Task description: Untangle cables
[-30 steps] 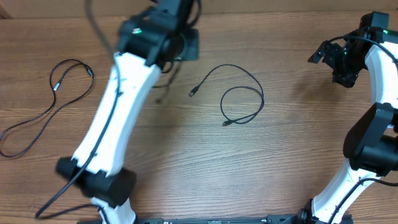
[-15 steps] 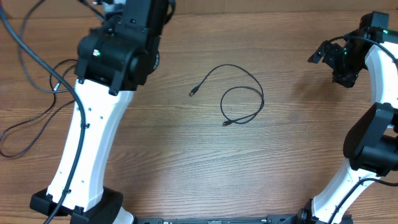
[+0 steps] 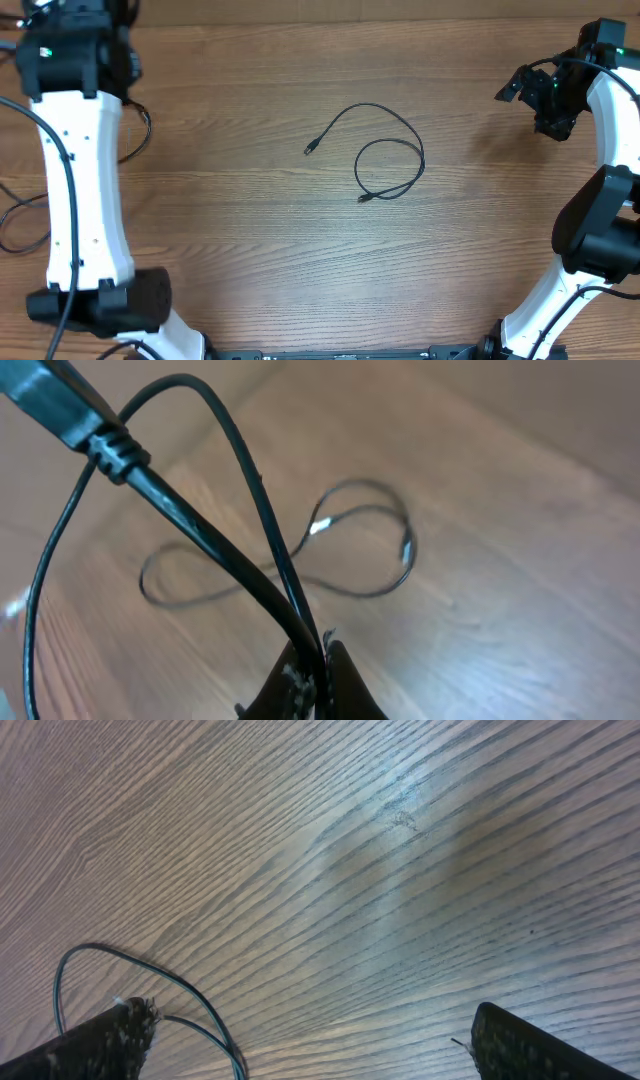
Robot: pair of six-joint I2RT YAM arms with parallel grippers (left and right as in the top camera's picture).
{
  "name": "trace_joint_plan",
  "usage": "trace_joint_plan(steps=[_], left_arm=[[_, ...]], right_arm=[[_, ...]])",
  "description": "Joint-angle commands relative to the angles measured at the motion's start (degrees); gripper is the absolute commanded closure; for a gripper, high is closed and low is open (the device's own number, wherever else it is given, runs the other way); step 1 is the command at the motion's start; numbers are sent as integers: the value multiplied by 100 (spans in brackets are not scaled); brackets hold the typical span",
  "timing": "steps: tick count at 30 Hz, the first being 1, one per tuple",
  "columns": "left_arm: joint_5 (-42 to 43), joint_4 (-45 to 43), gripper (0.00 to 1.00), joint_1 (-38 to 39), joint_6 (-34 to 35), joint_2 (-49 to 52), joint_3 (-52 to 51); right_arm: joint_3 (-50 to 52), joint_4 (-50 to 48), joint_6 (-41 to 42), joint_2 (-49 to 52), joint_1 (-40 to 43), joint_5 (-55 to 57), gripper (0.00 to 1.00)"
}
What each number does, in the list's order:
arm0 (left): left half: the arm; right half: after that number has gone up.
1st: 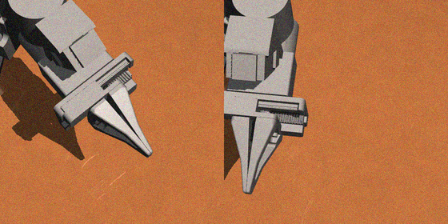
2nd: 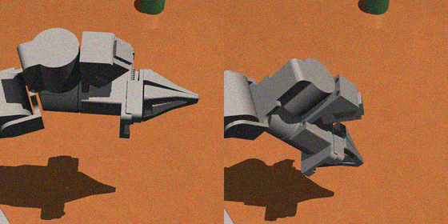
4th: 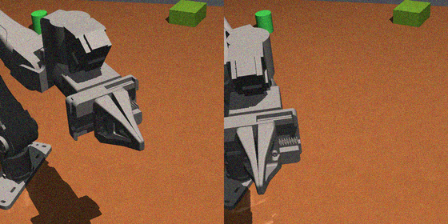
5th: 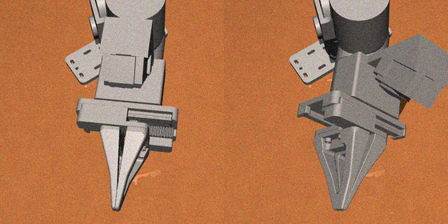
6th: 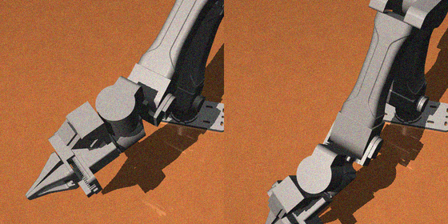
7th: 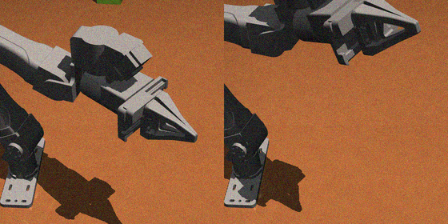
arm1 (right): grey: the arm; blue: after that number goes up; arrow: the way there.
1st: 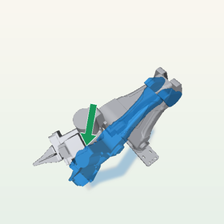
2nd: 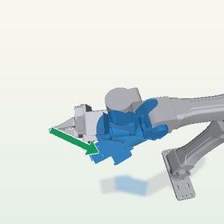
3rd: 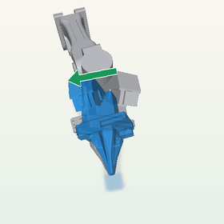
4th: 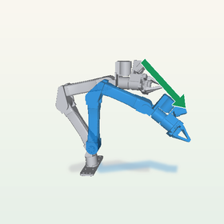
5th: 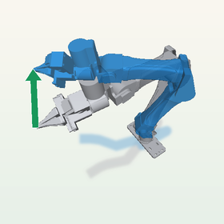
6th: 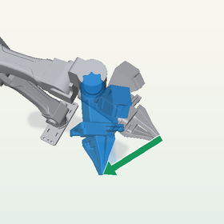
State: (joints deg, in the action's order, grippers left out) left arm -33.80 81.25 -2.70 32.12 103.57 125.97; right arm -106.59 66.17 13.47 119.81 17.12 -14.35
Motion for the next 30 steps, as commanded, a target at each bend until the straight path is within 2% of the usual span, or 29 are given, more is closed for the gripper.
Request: trace_joint_plan(steps=[1, 5, 12, 25, 30], left_arm=[[811, 157, 96, -586, 131, 568, -61], [1104, 326, 96, -946, 129, 1134, -61], [1132, 203, 96, -1368, 111, 1880, -61], [2262, -205, 96, -2321, 109, 2164, -61], [2363, -249, 96, -2559, 111, 2164, -61]], right_arm=[[-63, -13, 17, -15, 15, 39, 0], [-63, -13, 17, -15, 15, 39, 0], [-63, -13, 17, -15, 15, 39, 0], [-63, -13, 17, -15, 15, 39, 0], [-63, -13, 17, -15, 15, 39, 0]])
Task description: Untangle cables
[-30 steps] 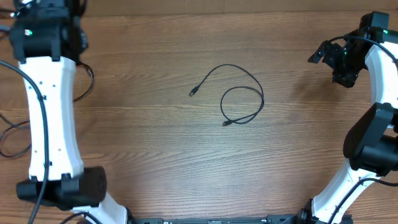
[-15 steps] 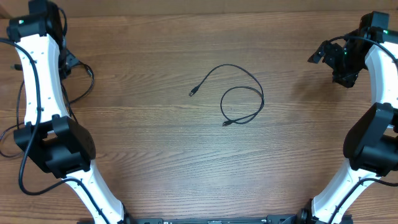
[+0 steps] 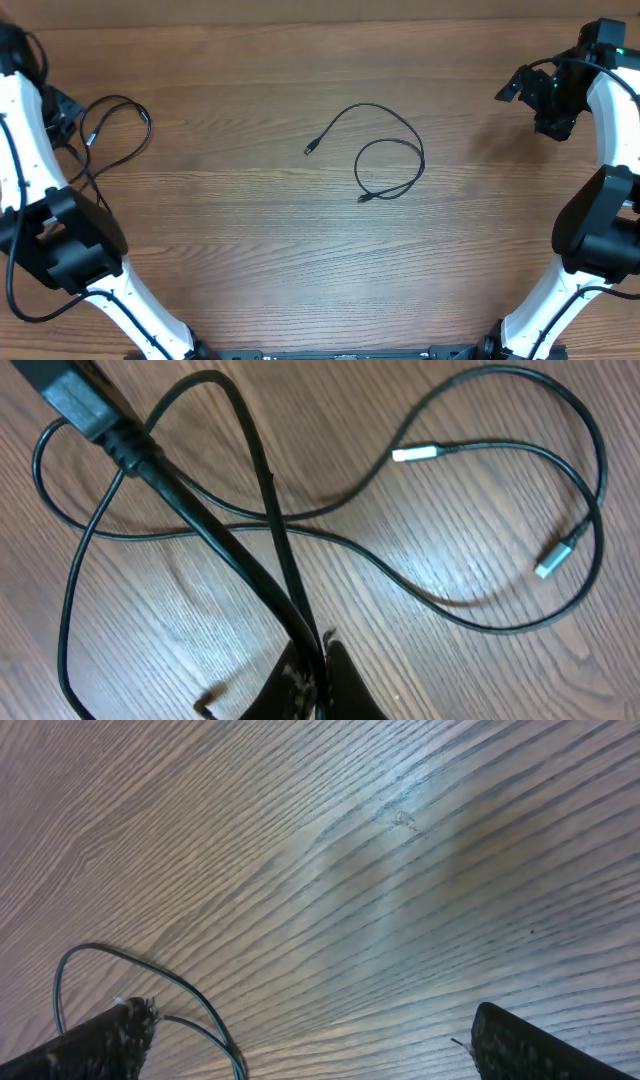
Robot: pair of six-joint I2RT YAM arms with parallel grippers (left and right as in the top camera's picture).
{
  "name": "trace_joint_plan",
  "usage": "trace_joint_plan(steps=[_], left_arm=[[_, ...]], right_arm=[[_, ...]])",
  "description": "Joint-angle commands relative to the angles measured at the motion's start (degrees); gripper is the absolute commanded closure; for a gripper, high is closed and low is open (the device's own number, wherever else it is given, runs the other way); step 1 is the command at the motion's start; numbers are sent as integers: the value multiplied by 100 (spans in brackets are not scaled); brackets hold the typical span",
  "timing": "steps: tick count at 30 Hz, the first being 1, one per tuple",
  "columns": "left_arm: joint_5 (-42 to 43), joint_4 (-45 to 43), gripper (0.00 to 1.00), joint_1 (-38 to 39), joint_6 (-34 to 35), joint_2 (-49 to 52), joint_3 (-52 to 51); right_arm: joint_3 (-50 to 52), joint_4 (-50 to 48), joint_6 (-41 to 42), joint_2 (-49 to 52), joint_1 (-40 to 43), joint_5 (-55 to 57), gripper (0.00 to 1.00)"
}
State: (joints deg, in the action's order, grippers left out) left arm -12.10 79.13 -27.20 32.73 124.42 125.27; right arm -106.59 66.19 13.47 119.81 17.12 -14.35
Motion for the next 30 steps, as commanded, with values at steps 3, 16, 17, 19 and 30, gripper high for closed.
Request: trace_joint_plan(steps=[3, 16, 17, 19, 30], left_arm=[[190, -35, 96, -181, 48, 79, 9], [278, -120, 91, -186, 50, 79, 9], [278, -118, 90, -186, 50, 79, 9], [280, -118, 90, -186, 50, 79, 9], [280, -114, 83, -186, 50, 81, 9]], right_arm=[[-63, -15, 17, -15, 15, 39, 0], [-63, -15, 17, -15, 15, 39, 0], [-63, -15, 17, -15, 15, 39, 0], [-63, -15, 17, -15, 15, 39, 0], [-63, -15, 17, -15, 15, 39, 0]])
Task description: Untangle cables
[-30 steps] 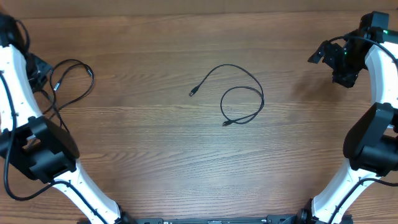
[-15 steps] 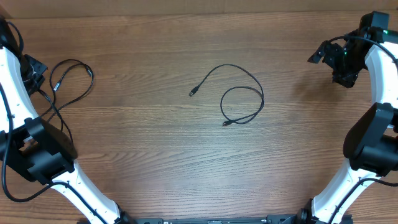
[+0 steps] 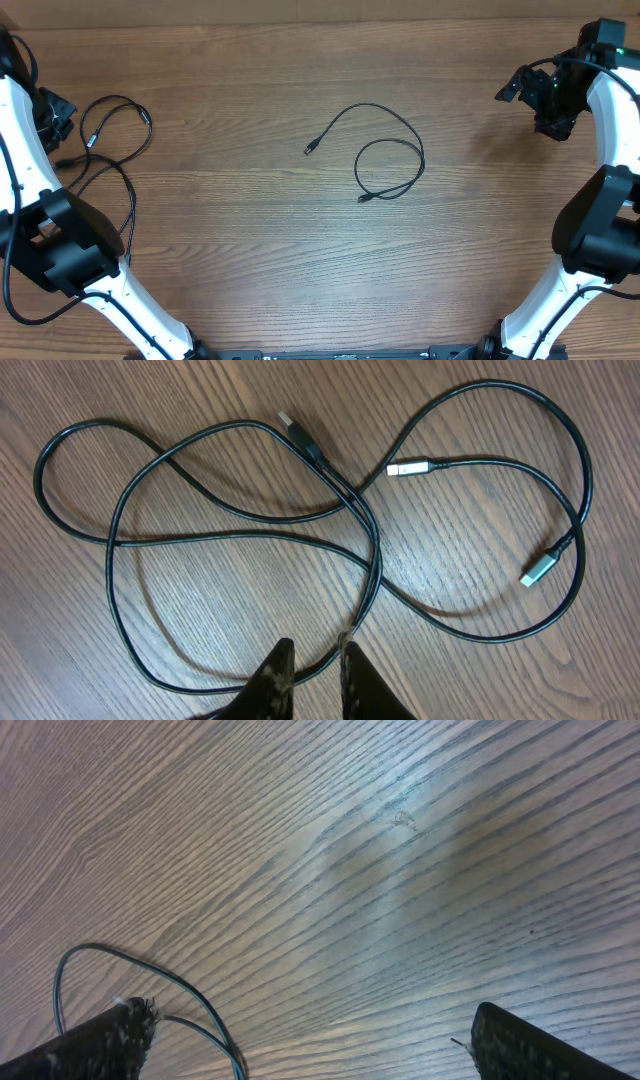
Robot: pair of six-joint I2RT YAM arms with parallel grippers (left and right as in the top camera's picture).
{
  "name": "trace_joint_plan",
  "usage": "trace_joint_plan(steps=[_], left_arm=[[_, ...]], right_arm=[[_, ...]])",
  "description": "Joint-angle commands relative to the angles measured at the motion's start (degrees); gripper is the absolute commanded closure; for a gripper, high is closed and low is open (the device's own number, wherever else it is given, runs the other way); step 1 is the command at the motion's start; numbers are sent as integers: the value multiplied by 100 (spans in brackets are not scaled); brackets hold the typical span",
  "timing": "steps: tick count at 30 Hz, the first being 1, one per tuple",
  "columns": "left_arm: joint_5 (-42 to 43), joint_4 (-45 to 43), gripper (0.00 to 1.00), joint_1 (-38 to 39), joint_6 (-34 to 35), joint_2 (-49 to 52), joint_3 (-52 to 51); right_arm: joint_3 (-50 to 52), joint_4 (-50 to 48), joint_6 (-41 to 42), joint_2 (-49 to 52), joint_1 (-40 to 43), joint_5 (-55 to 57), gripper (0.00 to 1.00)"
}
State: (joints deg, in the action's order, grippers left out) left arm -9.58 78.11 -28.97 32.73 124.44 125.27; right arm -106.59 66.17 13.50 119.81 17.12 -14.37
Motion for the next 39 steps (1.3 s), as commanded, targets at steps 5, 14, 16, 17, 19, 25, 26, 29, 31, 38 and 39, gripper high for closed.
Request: trace_joint_plan(steps=[5, 14, 16, 17, 19, 25, 26, 29, 31, 38, 39], left_arm=[[251, 103, 93, 11, 50, 79, 7], [643, 459, 96, 20, 48, 81, -15], [643, 428, 83, 17, 50, 81, -39], [643, 422, 80, 17, 50, 81, -50], [638, 345, 78, 20, 50, 81, -164], [640, -463, 65, 42, 52, 81, -1043], [643, -619, 62, 46, 55, 81, -1211], [640, -1178, 60, 50, 55, 81, -1742], [643, -1593, 59, 48, 55, 81, -2068], [645, -2516, 52, 63, 55, 81, -2470], [645, -2601, 53, 66, 55, 81, -2494]], right_arm=[[-63, -13, 15, -15, 15, 42, 0], [-63, -13, 15, -15, 15, 42, 0], [-63, -13, 15, -15, 15, 42, 0], [-63, -13, 15, -15, 15, 42, 0], [-63, -11, 15, -15, 15, 42, 0], [-63, -13, 15, -15, 15, 42, 0], [-63, -13, 15, -15, 15, 42, 0], [-63, -13, 15, -15, 15, 42, 0], [-63, -13, 15, -15, 15, 42, 0], [-63, -13, 15, -15, 15, 42, 0], [-63, -11, 15, -15, 15, 42, 0]])
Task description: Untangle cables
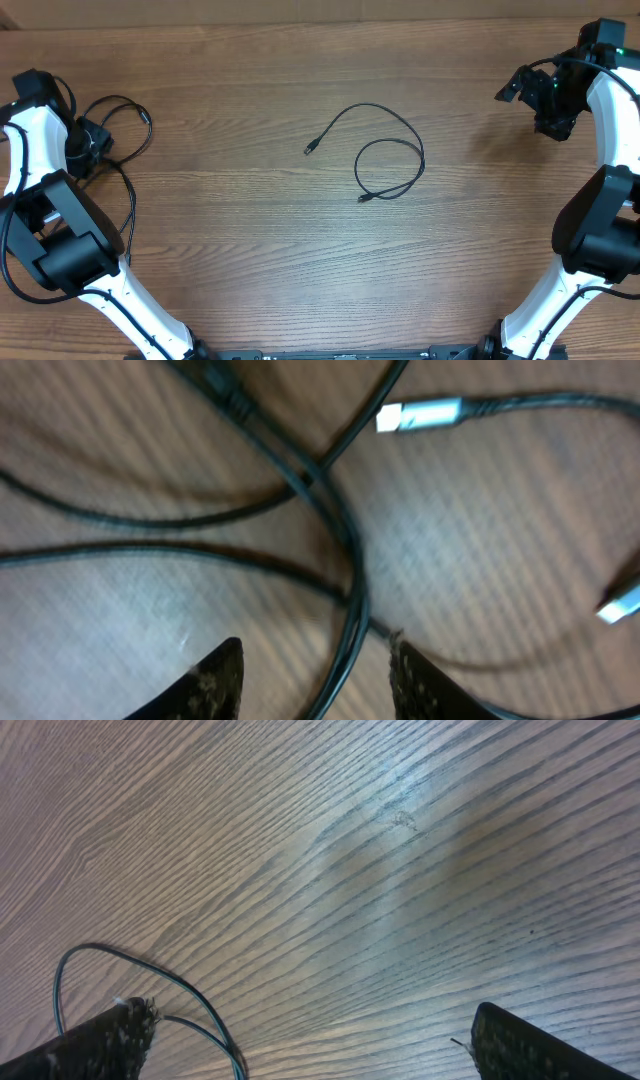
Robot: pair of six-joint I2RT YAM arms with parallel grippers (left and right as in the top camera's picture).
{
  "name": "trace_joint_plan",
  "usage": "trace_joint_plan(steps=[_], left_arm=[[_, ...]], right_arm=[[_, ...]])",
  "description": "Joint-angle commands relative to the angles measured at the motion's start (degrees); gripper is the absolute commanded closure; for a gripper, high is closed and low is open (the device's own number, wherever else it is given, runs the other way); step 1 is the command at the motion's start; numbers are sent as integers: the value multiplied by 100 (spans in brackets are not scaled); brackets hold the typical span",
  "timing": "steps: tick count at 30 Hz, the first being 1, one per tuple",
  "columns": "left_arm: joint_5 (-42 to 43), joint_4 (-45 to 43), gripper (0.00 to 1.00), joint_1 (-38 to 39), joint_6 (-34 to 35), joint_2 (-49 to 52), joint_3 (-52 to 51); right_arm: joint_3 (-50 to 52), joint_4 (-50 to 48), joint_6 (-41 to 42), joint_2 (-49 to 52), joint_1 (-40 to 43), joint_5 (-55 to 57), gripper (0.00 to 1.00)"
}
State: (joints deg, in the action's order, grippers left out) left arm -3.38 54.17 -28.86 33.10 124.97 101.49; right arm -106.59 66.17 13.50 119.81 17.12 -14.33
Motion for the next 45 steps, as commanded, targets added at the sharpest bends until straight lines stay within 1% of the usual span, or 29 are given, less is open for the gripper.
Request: trace_joint_plan(steps=[1, 4, 10, 13, 14, 16, 17, 18, 19, 20, 21, 23, 24, 25, 26, 27, 28, 29, 30, 32, 34, 35, 37, 40, 45], left_arm=[[24, -275, 53, 57, 20, 28, -142], [24, -647, 58, 76, 42, 31, -374], [24, -1207, 57, 76, 407, 31, -927], [24, -1679, 53, 83, 422, 31, -1228], [24, -1801, 54, 83, 422, 31, -1296], [24, -2004, 66, 81, 422, 31, -1379], [26, -2048, 70, 81, 422, 31, -1381], [48, -2116, 71, 81, 420, 28, -1379], [52, -2153, 70, 81, 422, 28, -1379], [48, -2166, 65, 81, 422, 28, -1379], [234, -2100, 64, 81, 415, 26, -1344], [557, -2035, 47, 74, 393, 9, -1268], [702, -1989, 46, 70, 396, -7, -1209], [868, -1947, 46, 68, 398, -20, -1126], [1043, -1908, 50, 70, 396, -26, -1016], [1071, -1884, 58, 70, 396, -26, -957], [1045, -1893, 69, 72, 400, -26, -938], [1029, -1904, 70, 72, 402, -26, -938], [1021, -1908, 69, 72, 402, -24, -940], [1034, -1941, 61, 66, 424, -26, -938], [1049, -1974, 56, 66, 422, -26, -931], [1047, -1971, 55, 66, 422, -26, -927], [1049, -1974, 56, 66, 422, -26, -883], [1027, -2055, 63, 61, 417, -26, -863], [739, -2234, 62, 61, 420, -24, -863]], right_arm=[[-63, -13, 15, -15, 15, 37, 0], [-63, -13, 15, -15, 15, 37, 0], [-63, -13, 15, -15, 15, 37, 0], [-63, -13, 15, -15, 15, 37, 0], [-63, -13, 15, -15, 15, 37, 0], [-63, -13, 15, -15, 15, 37, 0], [-63, -13, 15, -15, 15, 37, 0], [-63, -13, 15, -15, 15, 37, 0], [-63, -13, 15, -15, 15, 37, 0], [-63, -11, 15, -15, 15, 37, 0], [-63, -11, 15, -15, 15, 37, 0], [-63, -13, 15, -15, 15, 37, 0], [-63, -13, 15, -15, 15, 37, 0], [-63, -13, 15, -15, 15, 37, 0], [-63, -13, 15, -15, 15, 37, 0], [-63, -11, 15, -15, 15, 37, 0], [-63, -13, 15, -15, 15, 37, 0], [-63, -13, 15, -15, 15, 37, 0], [-63, -13, 15, -15, 15, 37, 0], [-63, -13, 15, -15, 15, 37, 0], [-63, -13, 15, -15, 15, 37, 0], [-63, -13, 15, -15, 15, 37, 0], [-63, -13, 15, -15, 15, 37, 0], [-63, -13, 15, -15, 15, 37, 0], [-63, -13, 15, -15, 15, 37, 0]])
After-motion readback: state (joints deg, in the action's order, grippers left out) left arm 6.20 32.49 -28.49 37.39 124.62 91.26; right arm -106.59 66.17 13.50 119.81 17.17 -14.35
